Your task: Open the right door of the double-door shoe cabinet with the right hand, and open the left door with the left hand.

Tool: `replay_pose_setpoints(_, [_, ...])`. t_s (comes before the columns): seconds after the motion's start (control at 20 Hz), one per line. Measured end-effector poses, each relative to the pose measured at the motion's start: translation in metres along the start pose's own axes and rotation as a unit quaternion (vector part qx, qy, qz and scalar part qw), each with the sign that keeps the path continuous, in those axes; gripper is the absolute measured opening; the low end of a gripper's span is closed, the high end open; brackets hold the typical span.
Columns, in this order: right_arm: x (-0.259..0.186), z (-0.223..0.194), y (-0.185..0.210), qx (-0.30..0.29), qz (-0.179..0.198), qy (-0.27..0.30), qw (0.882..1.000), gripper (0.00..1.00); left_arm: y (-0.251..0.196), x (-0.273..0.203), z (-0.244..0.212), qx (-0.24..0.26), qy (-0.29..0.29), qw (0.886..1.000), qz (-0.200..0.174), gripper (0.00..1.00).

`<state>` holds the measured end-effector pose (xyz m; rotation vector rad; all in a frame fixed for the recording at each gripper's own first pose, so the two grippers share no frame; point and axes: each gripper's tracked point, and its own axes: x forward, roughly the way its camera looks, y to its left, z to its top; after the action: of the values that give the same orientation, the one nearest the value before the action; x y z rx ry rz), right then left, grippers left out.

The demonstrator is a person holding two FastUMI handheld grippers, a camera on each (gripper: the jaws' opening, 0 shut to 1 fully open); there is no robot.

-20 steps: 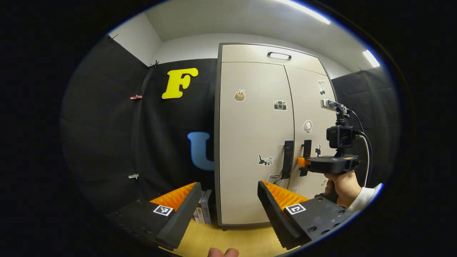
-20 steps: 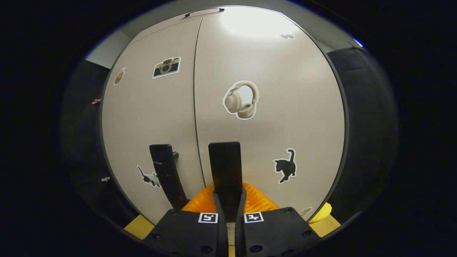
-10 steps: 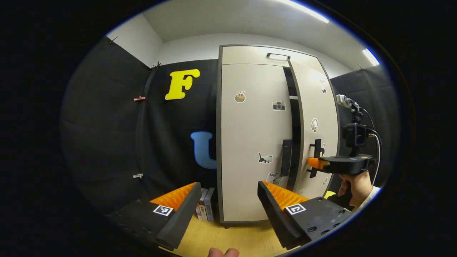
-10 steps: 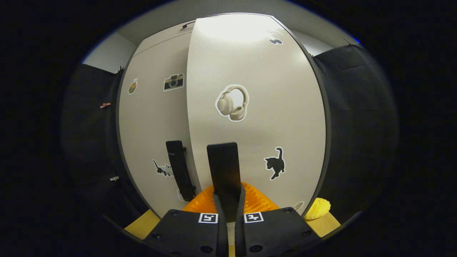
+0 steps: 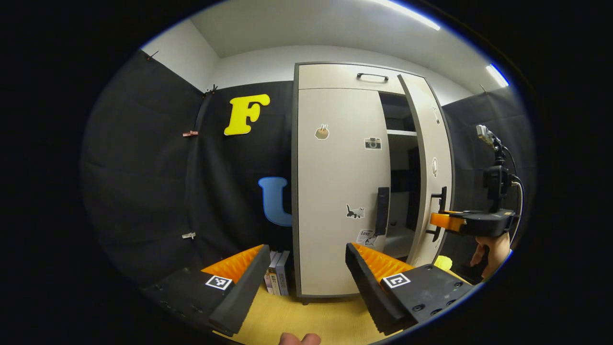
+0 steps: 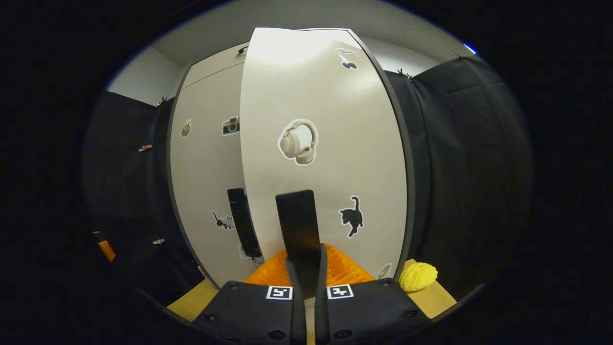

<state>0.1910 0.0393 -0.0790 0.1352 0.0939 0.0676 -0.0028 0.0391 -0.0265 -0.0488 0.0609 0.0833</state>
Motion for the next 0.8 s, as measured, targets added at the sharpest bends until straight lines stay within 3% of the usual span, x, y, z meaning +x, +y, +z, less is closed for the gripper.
replay_pose_setpoints(0.8, [-0.021, 0.003, -0.021, -0.008, 0.012, 0.003, 1.0, 0.11, -0.045, 0.005, -0.005, -0.006, 0.0, 0.999, -0.033, 0.98])
